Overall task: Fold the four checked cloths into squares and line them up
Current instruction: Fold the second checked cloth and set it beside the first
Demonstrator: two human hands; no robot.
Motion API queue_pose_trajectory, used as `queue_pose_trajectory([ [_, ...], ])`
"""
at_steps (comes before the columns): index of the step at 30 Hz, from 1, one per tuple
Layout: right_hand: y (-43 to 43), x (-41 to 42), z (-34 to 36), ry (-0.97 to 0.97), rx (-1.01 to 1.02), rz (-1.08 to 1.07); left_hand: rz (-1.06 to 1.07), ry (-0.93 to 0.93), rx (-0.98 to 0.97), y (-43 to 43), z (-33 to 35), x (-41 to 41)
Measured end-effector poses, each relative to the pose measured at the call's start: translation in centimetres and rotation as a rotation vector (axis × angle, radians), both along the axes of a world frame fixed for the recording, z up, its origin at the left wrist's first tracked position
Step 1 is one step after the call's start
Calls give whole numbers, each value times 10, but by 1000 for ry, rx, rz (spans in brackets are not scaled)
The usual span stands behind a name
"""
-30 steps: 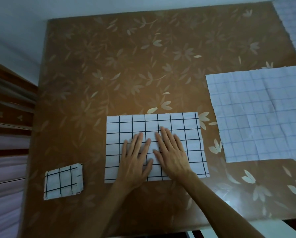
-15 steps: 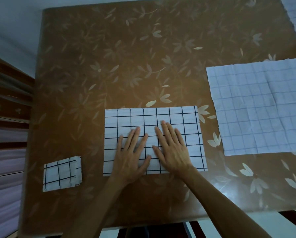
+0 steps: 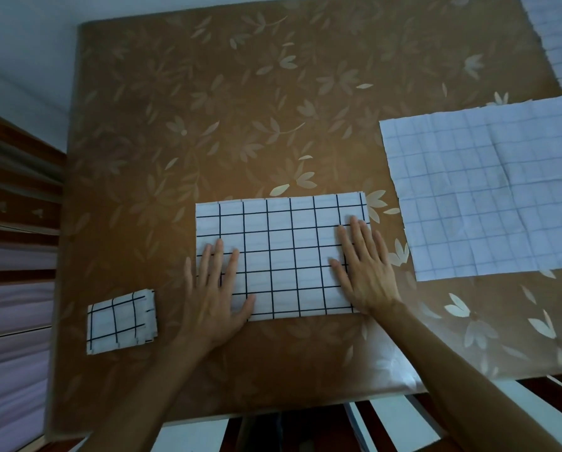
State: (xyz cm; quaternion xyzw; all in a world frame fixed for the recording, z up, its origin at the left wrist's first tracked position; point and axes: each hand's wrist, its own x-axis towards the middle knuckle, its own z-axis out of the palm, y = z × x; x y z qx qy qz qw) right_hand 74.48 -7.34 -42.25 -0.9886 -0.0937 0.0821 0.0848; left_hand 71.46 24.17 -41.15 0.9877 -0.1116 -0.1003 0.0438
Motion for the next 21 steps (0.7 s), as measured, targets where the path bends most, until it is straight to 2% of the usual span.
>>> queue_pose_trajectory([
  [2,-1,-7,8,-27,49,-2,-50,-68,-14,-13,8,1],
  [5,-2,-25,23,-81,229,45,-205,-184,-239,-46,14,-7],
  [8,-13,-47,30,-105,332,90,-372,-172,-341,-86,16,-23],
  [11,-29,-67,29,-59,271,111,-481,-160,-300,-118,11,-33],
  [14,-38,-78,26,-30,192,94,-447,-152,-224,-132,5,-33],
  [17,-37,-83,24,-104,117,66,-407,-128,-182,-132,1,-35],
  [21,-31,-86,23,-202,73,11,-360,-132,-217,-129,4,-38],
])
